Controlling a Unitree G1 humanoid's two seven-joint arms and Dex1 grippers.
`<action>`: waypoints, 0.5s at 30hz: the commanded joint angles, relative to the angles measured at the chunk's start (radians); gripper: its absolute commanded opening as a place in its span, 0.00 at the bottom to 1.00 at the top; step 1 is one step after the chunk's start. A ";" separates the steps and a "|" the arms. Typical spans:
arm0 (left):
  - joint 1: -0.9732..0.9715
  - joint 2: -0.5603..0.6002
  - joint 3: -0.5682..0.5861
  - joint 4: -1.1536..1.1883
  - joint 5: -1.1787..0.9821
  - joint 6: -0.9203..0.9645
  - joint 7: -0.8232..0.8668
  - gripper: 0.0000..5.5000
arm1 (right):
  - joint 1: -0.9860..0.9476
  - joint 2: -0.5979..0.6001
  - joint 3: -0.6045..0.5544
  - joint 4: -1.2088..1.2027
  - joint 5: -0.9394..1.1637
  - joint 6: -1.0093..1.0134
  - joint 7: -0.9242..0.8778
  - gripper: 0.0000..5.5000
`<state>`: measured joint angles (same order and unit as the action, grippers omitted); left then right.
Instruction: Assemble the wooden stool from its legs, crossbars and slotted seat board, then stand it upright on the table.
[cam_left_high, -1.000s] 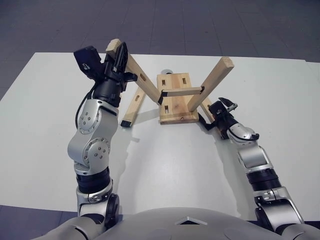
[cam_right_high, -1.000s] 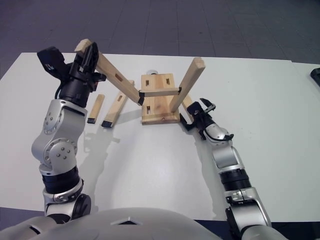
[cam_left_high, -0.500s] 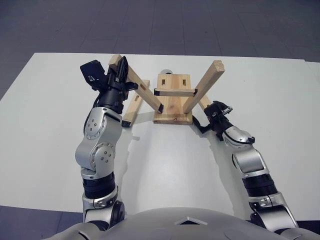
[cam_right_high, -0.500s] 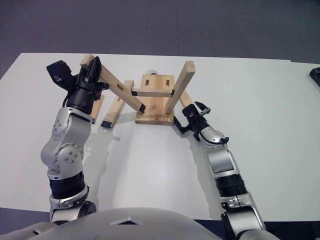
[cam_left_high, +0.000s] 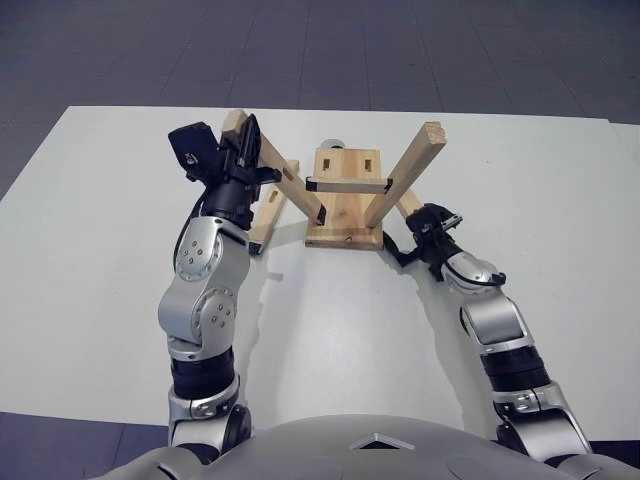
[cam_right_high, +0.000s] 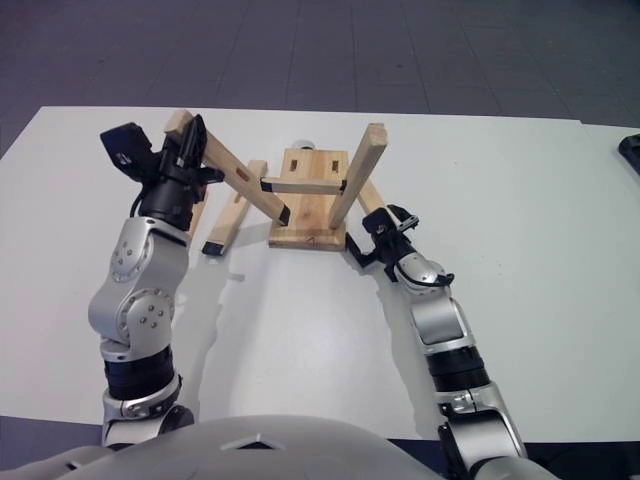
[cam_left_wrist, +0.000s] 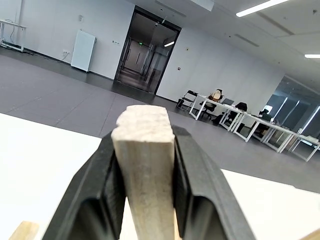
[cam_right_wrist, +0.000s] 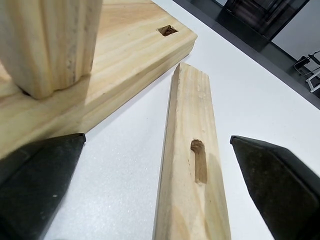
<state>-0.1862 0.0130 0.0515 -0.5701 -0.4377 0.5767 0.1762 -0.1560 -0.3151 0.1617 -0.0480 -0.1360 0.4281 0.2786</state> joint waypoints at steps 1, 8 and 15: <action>0.043 -0.008 0.021 -0.056 -0.020 0.256 0.099 0.19 | 0.003 0.022 -0.025 -0.030 0.002 0.019 -0.030 0.98; -0.057 -0.034 0.037 -0.035 -0.034 0.472 0.160 0.19 | -0.008 0.061 -0.021 -0.023 -0.003 0.017 -0.071 0.98; -0.122 -0.016 0.023 0.036 -0.004 0.559 0.134 0.19 | -0.038 0.079 -0.055 -0.025 0.001 0.009 -0.120 0.98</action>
<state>-0.3784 -0.0201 0.1077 -0.6369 -0.4735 0.9826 0.3018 -0.1595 -0.2430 0.1343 -0.0630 -0.1352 0.4328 0.1795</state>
